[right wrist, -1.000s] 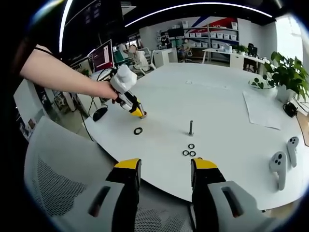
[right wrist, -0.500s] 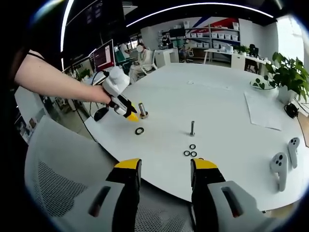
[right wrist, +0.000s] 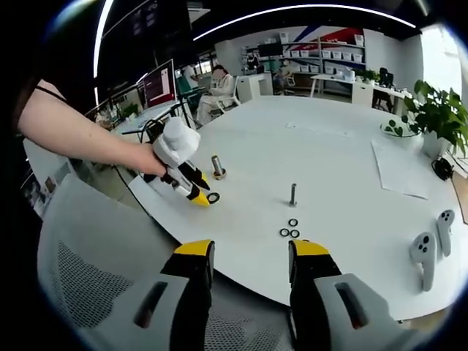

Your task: Place the washer onto the threaded stud by aligning its center hole with the stud, sliding it down to the base, and recovering from edge contact or off-axis alignment until the washer reaches the visible bottom stop.

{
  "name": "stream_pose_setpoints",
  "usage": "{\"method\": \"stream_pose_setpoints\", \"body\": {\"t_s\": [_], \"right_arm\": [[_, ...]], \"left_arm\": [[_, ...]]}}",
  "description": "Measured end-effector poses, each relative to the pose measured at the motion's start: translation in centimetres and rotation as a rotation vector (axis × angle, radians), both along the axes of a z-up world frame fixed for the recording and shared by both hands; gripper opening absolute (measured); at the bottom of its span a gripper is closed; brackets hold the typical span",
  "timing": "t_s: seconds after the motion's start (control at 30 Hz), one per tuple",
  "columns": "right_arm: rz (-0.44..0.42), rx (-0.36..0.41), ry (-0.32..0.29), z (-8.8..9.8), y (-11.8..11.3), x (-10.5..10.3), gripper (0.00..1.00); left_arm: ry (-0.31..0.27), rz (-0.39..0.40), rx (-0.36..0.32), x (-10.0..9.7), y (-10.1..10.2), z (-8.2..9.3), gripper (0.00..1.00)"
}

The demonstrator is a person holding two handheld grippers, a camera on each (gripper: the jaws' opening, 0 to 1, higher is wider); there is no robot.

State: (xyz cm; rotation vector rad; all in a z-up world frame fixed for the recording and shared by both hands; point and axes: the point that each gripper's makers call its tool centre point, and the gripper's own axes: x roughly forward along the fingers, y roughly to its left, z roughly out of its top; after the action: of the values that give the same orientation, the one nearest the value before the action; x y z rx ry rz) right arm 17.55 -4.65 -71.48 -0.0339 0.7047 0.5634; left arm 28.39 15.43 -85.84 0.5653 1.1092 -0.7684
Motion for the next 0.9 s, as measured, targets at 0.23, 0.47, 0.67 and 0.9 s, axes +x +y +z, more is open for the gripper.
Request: {"method": "stream_pose_setpoints", "body": {"t_s": [0.23, 0.47, 0.67, 0.9], "right_arm": [[-0.001, 0.008, -0.003, 0.1, 0.1, 0.0, 0.43], [-0.007, 0.018, 0.0, 0.2, 0.1, 0.1, 0.43], [-0.012, 0.018, -0.002, 0.2, 0.0, 0.1, 0.43], [-0.007, 0.014, 0.002, 0.1, 0.1, 0.0, 0.42]], "left_arm": [[0.024, 0.035, -0.006, 0.1, -0.3, -0.4, 0.27], [0.039, 0.031, 0.012, 0.3, -0.8, -0.6, 0.22], [0.041, 0.02, 0.021, 0.1, -0.7, -0.5, 0.21], [0.092, -0.008, 0.078, -1.5, 1.5, -0.6, 0.21]]}}
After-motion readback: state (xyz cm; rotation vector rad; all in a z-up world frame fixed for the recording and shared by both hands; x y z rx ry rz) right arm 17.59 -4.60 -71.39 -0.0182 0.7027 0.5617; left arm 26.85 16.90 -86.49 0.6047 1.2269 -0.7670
